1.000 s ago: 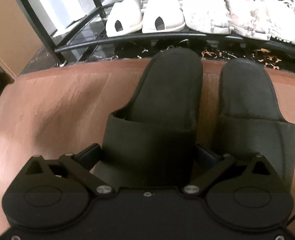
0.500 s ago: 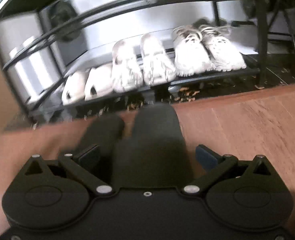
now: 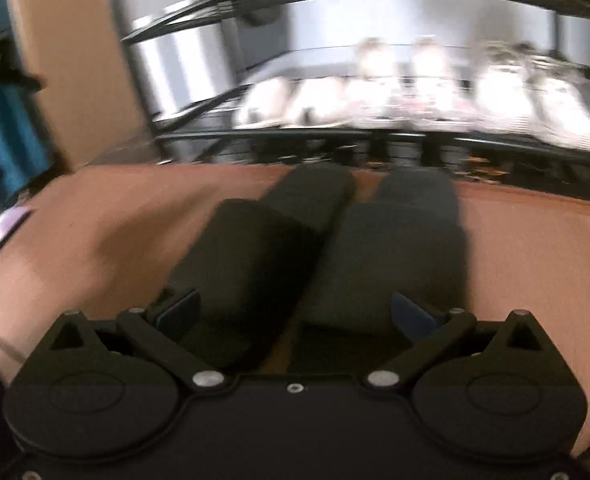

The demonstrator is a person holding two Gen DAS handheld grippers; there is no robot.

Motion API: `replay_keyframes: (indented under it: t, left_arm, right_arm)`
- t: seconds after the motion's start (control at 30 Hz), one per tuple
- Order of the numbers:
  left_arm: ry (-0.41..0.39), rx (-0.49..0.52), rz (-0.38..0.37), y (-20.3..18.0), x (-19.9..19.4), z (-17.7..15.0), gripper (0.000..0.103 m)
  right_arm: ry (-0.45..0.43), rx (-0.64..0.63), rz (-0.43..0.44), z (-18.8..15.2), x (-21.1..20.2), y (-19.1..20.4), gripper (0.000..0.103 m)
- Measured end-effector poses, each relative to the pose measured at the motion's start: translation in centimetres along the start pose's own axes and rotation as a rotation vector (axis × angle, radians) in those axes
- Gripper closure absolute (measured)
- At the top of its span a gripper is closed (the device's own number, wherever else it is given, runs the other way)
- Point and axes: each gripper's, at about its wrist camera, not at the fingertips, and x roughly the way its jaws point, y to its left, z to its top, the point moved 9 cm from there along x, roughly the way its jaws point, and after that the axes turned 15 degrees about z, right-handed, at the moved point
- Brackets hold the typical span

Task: Organize scattered shoes
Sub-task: 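Align the two black slippers side by side with the right tool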

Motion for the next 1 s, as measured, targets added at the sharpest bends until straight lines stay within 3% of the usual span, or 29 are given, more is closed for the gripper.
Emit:
replay_keyframes:
  t: [0.33, 0.6, 0.7, 1.0]
  left_arm:
    - [0.009, -0.009, 0.012, 0.3, 0.3, -0.1, 0.001]
    - [0.002, 0.014, 0.019, 0.0, 0.4, -0.1, 0.001]
    - [0.010, -0.001, 0.022, 0.4, 0.5, -0.1, 0.001]
    - [0.016, -0.007, 0.020, 0.4, 0.5, -0.1, 0.001]
  right_arm:
    - [0.043, 0.072, 0.084, 0.9, 0.2, -0.3, 0.000]
    - [0.119, 0.129, 0.129, -0.8, 1.1, 0.1, 0.000]
    - [0.161, 0.061, 0.068, -1.0, 2.3, 0.1, 0.000]
    - [0.147, -0.064, -0.088, -1.1, 4.3, -0.7, 0.000]
